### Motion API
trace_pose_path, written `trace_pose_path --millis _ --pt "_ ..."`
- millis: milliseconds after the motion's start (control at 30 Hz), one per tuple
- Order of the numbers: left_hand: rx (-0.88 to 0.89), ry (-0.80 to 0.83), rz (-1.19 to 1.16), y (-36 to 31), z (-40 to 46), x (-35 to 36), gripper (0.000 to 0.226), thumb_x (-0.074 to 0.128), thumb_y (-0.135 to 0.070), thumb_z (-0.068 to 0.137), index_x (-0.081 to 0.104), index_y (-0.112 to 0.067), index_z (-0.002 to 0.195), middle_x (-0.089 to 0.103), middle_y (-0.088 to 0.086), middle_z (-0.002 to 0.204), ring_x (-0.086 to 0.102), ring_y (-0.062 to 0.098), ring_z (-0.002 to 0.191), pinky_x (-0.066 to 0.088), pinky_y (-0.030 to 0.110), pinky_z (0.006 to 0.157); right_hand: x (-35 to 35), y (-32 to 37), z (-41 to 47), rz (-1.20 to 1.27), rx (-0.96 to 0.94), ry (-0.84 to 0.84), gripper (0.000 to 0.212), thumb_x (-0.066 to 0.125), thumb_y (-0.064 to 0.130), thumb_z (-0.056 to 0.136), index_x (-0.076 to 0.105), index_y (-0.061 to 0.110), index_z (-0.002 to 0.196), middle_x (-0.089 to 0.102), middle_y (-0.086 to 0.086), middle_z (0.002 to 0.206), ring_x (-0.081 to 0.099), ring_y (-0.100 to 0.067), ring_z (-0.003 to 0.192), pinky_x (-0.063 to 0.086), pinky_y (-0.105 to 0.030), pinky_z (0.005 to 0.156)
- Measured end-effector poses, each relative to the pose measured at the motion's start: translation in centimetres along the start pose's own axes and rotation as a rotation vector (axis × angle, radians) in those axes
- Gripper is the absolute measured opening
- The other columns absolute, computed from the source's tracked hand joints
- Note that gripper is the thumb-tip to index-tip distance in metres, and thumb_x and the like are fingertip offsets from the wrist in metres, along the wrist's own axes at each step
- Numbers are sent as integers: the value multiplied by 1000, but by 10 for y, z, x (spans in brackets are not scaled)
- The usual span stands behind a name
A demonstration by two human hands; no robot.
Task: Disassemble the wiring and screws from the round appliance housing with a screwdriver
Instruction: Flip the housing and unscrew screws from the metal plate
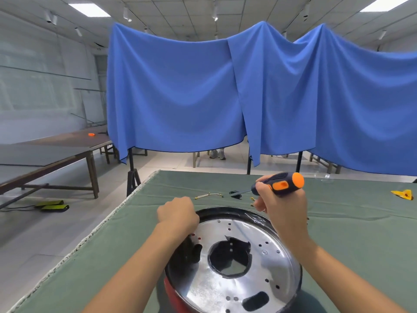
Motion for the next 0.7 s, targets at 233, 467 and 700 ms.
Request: trace_pose_path --millis 233,467,700 --pt "291 -9 -284 -35 5 24 35 47 -19 87 54 -33 118 63 -4 115 57 23 105 44 31 78 -2 42 2 -143 -215 4 31 59 23 67 56 -7 64 48 -24 49 47 -39 46 45 -48 48" --pt "394 -121 -378 -33 0 21 39 52 -22 86 52 -32 123 57 -10 121 49 16 117 43 31 87 9 52 9 -193 -287 -52 29 56 20 66 52 -8 60 52 -20 52 48 -37 54 41 -43 51" --pt "409 -123 -332 -28 -2 22 25 53 -15 88 68 -24 106 53 -10 126 44 14 119 41 28 88 20 55 9 -238 -329 -18 26 57 20 67 46 1 53 51 -9 56 41 -19 49 33 -24 46"
Point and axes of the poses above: each hand's wrist, its own z-axis towards the middle knuckle, its own x-axis out of the palm, y = z × x, the point moved 9 cm from there along z, towards the middle knuckle
